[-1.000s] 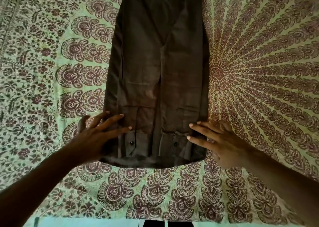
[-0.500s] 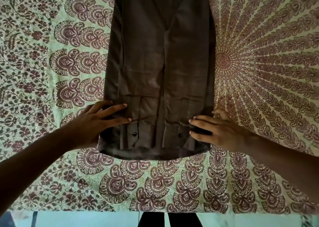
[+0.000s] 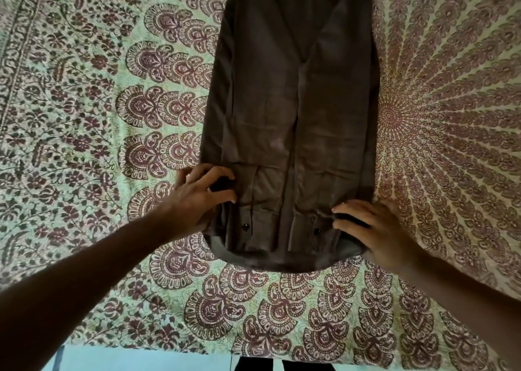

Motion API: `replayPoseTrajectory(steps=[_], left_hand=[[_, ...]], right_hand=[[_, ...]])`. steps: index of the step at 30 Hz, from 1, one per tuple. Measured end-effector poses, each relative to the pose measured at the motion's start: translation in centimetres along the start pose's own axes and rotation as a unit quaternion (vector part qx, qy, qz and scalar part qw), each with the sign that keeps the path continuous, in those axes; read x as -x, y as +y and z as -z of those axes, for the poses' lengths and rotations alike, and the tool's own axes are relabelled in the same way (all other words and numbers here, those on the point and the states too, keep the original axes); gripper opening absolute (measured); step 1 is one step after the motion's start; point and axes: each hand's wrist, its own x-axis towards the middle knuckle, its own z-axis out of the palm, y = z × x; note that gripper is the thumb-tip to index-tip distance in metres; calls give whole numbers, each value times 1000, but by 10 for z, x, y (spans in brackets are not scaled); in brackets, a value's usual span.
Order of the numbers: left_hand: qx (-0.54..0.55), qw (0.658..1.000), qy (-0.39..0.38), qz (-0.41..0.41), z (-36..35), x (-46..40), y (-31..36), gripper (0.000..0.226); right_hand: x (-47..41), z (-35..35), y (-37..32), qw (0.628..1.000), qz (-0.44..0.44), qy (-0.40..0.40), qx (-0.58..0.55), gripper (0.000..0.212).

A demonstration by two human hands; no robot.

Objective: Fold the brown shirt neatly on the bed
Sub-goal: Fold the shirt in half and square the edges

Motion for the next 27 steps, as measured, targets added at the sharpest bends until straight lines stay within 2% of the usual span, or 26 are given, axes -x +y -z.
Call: replayPoseTrajectory(steps=[2,4,7,9,11,13,17,18,20,21,24,26,27], left_hand=[[52,998,34,29,2,-4,3,52],[105,992,55,49,10,-11,0,52],[222,970,59,82,34,-27,-8,49],[324,941,46,85,58,-48,-10,36],[416,899,89,99,78,-73,-12,29],[444,872,135,153,88,-102,-21,33],[504,823,170,198,93,-167,-50,18],[505,813,177,229,91,-184,-60,25],[518,782,186,294,85,-211,-75,35],[521,769,184,323,78,-222,-85,33],[516,740,174,395,73,-240,-99,15],[529,721,197,401,78,-246,-100,15],[532,723,203,392,81,-248,-98,17]], right_hand=[[-3,6,-4,990,-73,7,-119,71],[-11,15,-4,963,-136,28,-232,62],[-24,36,-2,924,-202,64,-320,49],[-39,53,5,897,-221,91,-373,46],[-59,68,19,862,-229,117,-437,50],[-85,81,41,830,-251,152,-474,54],[-157,100,93,816,-301,254,-423,54],[-175,100,110,813,-310,270,-411,50],[-206,95,140,810,-335,268,-399,34],[-219,90,155,816,-350,249,-387,26],[-242,78,180,804,-411,218,-369,41],[-248,77,180,806,-424,224,-346,44],[-249,78,180,809,-426,228,-334,44]])
